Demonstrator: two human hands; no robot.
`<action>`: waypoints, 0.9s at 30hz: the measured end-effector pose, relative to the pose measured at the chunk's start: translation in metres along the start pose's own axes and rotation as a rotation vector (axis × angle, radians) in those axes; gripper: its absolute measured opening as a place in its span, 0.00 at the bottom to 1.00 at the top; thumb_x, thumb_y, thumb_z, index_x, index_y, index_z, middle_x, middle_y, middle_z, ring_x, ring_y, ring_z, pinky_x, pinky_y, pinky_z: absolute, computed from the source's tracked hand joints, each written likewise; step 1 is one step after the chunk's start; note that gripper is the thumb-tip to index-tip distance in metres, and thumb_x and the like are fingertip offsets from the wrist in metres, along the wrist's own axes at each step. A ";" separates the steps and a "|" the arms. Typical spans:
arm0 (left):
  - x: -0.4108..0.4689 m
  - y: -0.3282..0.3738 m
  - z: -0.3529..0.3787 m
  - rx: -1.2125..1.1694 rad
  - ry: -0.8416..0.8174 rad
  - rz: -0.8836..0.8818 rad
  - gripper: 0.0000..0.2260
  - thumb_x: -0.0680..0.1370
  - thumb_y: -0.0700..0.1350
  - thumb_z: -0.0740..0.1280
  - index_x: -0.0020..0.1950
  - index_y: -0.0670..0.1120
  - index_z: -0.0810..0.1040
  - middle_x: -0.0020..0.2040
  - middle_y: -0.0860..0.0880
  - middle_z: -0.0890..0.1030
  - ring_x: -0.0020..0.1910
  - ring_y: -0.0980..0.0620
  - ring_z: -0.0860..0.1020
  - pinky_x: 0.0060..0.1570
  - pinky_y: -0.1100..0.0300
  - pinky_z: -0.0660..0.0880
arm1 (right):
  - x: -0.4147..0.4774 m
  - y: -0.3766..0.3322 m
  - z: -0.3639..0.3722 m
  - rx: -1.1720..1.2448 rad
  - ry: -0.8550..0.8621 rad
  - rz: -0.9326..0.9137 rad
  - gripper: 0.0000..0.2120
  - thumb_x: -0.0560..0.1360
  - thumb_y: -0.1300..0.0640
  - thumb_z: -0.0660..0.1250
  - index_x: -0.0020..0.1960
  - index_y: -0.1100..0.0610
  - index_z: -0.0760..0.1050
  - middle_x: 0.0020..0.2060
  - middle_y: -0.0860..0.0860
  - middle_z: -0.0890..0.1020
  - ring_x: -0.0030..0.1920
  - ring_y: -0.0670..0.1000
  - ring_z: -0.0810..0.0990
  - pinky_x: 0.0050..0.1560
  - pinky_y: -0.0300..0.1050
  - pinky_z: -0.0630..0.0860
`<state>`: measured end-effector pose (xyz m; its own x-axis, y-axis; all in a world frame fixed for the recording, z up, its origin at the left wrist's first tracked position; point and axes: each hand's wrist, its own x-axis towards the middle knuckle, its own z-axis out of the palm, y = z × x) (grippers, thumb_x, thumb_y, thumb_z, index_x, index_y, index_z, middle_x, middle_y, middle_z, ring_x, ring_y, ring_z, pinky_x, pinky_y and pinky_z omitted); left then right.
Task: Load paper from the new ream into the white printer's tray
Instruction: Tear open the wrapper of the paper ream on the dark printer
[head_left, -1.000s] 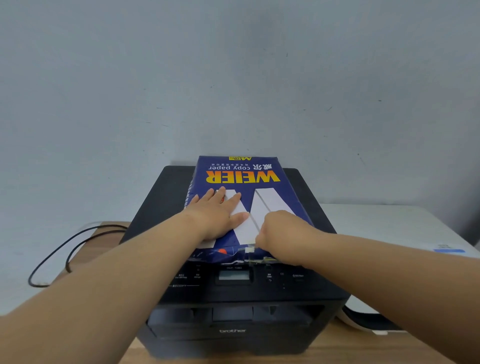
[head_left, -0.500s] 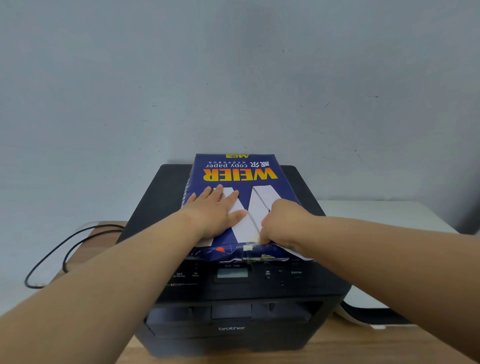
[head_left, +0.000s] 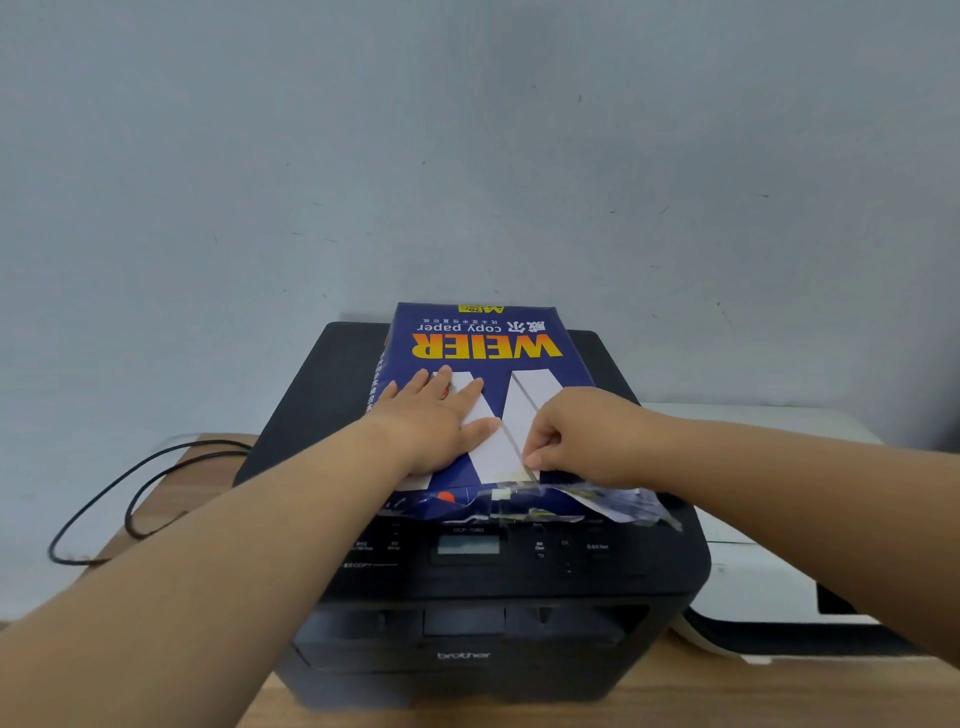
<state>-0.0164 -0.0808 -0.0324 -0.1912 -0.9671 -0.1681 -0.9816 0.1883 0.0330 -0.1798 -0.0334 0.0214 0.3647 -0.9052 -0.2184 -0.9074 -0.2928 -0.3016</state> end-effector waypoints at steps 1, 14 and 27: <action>0.000 0.000 0.000 0.001 -0.002 -0.001 0.28 0.78 0.63 0.44 0.75 0.57 0.41 0.78 0.47 0.42 0.77 0.46 0.42 0.73 0.44 0.44 | 0.002 0.001 0.000 0.007 -0.006 -0.003 0.11 0.76 0.57 0.64 0.56 0.58 0.80 0.53 0.53 0.83 0.46 0.49 0.76 0.47 0.38 0.68; 0.000 0.001 -0.002 0.007 -0.016 -0.002 0.28 0.78 0.63 0.43 0.75 0.56 0.41 0.78 0.47 0.42 0.76 0.46 0.41 0.74 0.44 0.44 | 0.006 0.017 -0.003 0.067 0.036 -0.044 0.11 0.75 0.54 0.65 0.53 0.57 0.81 0.42 0.46 0.82 0.44 0.46 0.78 0.47 0.38 0.73; -0.002 0.002 -0.002 0.010 -0.012 -0.008 0.27 0.78 0.62 0.44 0.75 0.56 0.41 0.78 0.47 0.42 0.77 0.46 0.42 0.73 0.44 0.44 | 0.001 0.014 0.021 -0.132 0.244 -0.241 0.11 0.76 0.58 0.60 0.46 0.61 0.81 0.47 0.55 0.82 0.47 0.53 0.79 0.51 0.47 0.76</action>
<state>-0.0185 -0.0792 -0.0300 -0.1830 -0.9665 -0.1800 -0.9830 0.1822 0.0215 -0.1880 -0.0324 -0.0027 0.5251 -0.8475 0.0775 -0.8263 -0.5295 -0.1919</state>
